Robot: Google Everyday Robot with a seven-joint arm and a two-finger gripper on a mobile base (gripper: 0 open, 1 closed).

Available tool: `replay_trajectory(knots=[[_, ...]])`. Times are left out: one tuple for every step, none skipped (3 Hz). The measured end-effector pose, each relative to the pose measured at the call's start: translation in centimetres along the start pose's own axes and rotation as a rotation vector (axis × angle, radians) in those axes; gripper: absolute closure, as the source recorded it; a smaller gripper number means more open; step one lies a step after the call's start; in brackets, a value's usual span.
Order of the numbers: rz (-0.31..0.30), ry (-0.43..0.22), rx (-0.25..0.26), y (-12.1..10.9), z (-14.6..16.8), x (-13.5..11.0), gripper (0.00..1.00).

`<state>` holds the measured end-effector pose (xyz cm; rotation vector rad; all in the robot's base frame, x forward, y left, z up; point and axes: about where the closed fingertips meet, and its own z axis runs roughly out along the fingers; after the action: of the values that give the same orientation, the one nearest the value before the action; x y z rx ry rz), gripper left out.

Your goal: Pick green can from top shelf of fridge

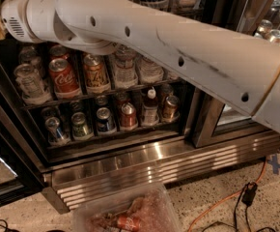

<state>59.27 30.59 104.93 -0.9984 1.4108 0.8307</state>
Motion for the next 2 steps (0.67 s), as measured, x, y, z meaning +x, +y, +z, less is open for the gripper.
replay_trajectory(knots=[[-0.001,-0.001,0.006,-0.05,0.01,-0.09,0.25],[0.004,0.001,0.049,-0.55,0.01,0.16,0.25]])
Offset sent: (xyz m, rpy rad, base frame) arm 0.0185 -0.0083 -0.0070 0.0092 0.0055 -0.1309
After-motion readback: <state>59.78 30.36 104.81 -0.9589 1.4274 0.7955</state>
